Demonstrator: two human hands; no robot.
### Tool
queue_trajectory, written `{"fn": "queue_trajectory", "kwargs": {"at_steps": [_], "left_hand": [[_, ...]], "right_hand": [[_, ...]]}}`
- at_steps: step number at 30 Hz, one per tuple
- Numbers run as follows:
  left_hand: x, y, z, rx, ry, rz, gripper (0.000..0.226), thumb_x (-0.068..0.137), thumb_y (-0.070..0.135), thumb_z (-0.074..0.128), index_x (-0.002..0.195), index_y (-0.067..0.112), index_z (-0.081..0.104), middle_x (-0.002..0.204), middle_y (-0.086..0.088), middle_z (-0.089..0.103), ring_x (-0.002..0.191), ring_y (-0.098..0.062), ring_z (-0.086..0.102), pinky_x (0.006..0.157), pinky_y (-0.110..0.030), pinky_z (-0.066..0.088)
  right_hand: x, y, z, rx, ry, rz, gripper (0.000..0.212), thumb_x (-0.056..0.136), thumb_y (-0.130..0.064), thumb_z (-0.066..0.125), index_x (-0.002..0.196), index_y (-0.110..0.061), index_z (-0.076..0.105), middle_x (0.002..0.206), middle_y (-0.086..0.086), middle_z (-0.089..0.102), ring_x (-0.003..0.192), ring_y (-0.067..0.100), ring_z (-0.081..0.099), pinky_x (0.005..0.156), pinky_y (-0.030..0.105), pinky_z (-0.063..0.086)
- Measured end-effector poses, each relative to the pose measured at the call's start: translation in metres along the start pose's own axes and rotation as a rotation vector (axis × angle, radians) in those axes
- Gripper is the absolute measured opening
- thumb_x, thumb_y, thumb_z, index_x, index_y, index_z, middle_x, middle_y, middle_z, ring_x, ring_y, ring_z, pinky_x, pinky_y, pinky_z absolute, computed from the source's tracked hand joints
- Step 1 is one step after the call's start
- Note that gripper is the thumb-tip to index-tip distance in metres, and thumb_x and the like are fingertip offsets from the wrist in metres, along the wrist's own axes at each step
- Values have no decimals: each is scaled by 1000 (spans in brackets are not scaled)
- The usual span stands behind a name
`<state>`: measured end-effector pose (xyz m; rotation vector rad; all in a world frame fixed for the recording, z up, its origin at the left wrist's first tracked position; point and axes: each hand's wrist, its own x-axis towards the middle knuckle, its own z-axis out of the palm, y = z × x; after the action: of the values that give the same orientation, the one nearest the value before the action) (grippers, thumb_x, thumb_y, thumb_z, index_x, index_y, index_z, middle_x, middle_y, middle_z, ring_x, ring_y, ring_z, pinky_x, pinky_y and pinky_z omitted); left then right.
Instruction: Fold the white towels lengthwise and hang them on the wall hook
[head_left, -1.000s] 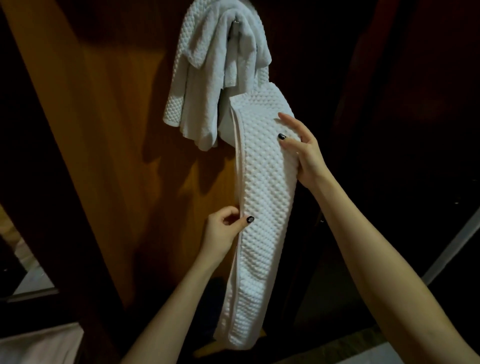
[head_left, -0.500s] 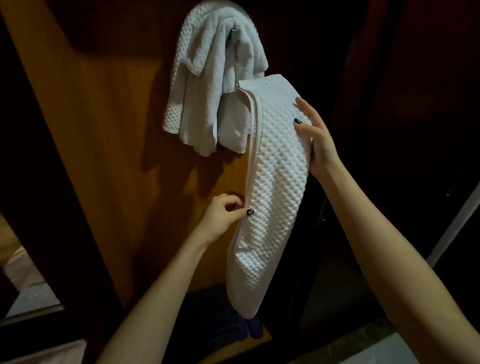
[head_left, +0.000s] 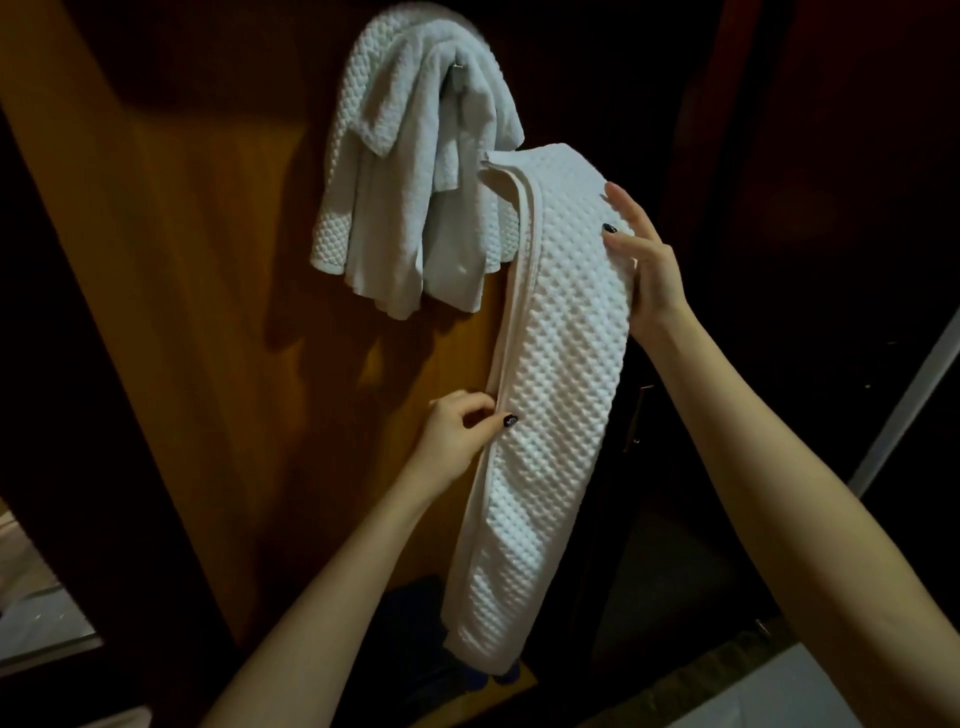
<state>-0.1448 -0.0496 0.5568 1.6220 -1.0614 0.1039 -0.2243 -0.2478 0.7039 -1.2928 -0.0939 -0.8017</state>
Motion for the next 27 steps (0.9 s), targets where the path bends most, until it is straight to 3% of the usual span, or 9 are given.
{"fn": "queue_trajectory", "kwargs": {"at_steps": [2, 5, 9, 11, 13, 16, 20, 23, 27], "left_hand": [[-4, -1, 0, -68, -34, 59, 12, 83, 7, 71, 82, 12, 60, 74, 1, 47, 66, -3, 45, 63, -18, 36], [-8, -2, -3, -119, 1, 163, 42, 85, 3, 68, 110, 32, 49, 86, 6, 47, 70, -6, 45, 67, -12, 38], [-8, -13, -5, 90, -10, 369, 25, 86, -8, 60, 105, 8, 62, 90, 0, 47, 70, 1, 46, 72, -5, 36], [-10, -20, -9, 36, -101, 268, 26, 88, -5, 60, 107, 13, 61, 97, 6, 50, 81, 7, 52, 75, -4, 38], [-20, -28, -7, -29, -127, 135, 46, 88, 4, 65, 115, 38, 51, 111, 20, 49, 98, 13, 50, 82, -4, 38], [-38, -41, 3, -195, 37, -114, 60, 85, 13, 70, 106, 60, 41, 113, 26, 45, 104, 6, 49, 83, -7, 42], [-59, -43, 25, -114, 195, -162, 48, 84, 19, 72, 98, 54, 42, 100, 17, 51, 87, 12, 52, 68, -4, 42], [-74, -41, 42, -97, 320, -165, 43, 87, 13, 68, 111, 39, 44, 114, 11, 50, 97, 7, 52, 76, -6, 45], [-73, -48, 50, -42, 368, -280, 24, 88, 16, 67, 104, 24, 52, 98, 17, 50, 88, 4, 50, 69, -14, 39]], "right_hand": [[0, -2, -5, 27, 32, -7, 50, 74, -6, 58, 119, -27, 60, 120, 2, 63, 102, 24, 69, 80, 36, 56], [1, -1, -11, 35, 67, -11, 48, 80, -3, 55, 123, -25, 57, 122, 5, 61, 98, 23, 70, 79, 36, 57], [4, 5, -7, 54, 105, -21, 44, 90, 5, 47, 124, -22, 54, 116, 1, 61, 95, 21, 71, 75, 35, 58], [7, 7, -5, 24, 129, -22, 43, 91, 5, 47, 124, -21, 54, 125, 4, 57, 107, 26, 67, 80, 38, 58], [10, 8, -3, -28, 157, -24, 42, 92, 3, 48, 125, -22, 54, 140, 9, 48, 122, 31, 57, 92, 45, 54], [13, 8, 0, -75, 193, -33, 41, 92, 1, 49, 126, -21, 55, 145, 7, 44, 128, 30, 52, 102, 50, 48], [13, 6, 9, -46, 179, -38, 41, 93, 1, 48, 128, -19, 52, 121, 2, 59, 104, 22, 67, 83, 38, 56], [14, 5, 18, -24, 172, -51, 38, 93, 1, 47, 124, -20, 53, 105, -1, 67, 91, 19, 72, 76, 36, 58], [16, 1, 25, 13, 157, -57, 40, 93, 3, 46, 126, -17, 52, 113, 5, 63, 94, 22, 70, 79, 37, 58]]}}
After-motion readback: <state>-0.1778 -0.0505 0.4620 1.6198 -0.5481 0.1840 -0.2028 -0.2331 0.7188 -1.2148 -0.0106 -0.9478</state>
